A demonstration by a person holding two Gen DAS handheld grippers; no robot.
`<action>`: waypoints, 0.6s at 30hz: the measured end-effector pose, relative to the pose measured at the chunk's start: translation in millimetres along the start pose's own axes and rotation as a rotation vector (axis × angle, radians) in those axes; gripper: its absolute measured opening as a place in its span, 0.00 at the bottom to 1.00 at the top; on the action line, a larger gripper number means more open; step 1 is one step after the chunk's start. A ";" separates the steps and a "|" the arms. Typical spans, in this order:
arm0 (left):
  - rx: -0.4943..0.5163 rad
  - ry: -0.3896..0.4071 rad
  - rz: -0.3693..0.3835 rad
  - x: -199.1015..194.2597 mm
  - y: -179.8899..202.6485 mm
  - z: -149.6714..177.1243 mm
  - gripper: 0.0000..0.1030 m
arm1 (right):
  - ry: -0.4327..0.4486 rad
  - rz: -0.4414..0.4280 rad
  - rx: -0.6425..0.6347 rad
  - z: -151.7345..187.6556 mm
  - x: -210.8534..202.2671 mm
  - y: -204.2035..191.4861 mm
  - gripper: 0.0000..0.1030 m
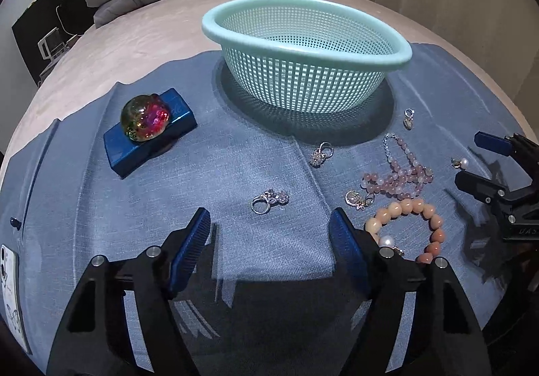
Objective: Organize jewelry
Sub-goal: 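Grasp a small silver earring with left tool while right tool grasps pearl earring, then carry both earrings over the basket and open both tools to drop them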
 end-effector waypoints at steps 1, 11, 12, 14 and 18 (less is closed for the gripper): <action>-0.004 -0.002 0.008 2.8 -0.4 -0.6 0.68 | 0.001 0.003 0.005 0.7 2.1 1.3 0.80; -0.003 -0.033 0.045 13.8 -2.2 -1.0 0.22 | -0.021 -0.013 0.000 2.9 12.9 4.5 0.30; 0.003 -0.035 0.049 13.5 -0.5 -0.8 0.16 | -0.027 -0.019 0.000 3.0 12.8 4.5 0.22; 0.016 -0.037 0.068 12.9 3.5 -0.5 0.06 | -0.040 -0.030 -0.004 3.2 12.4 4.1 0.14; 0.027 -0.046 0.072 9.8 9.7 -0.7 0.03 | -0.057 -0.045 -0.006 4.0 9.0 2.5 0.11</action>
Point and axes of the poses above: each gripper's, at about its wrist camera, not at the fingertips, and x roughly the way its jaws point, y to its right, z to its underside, the point moved 2 cm from there along x, roughly the way its jaws point, and after that the axes turned 14 degrees about x, right-handed, at the moved point
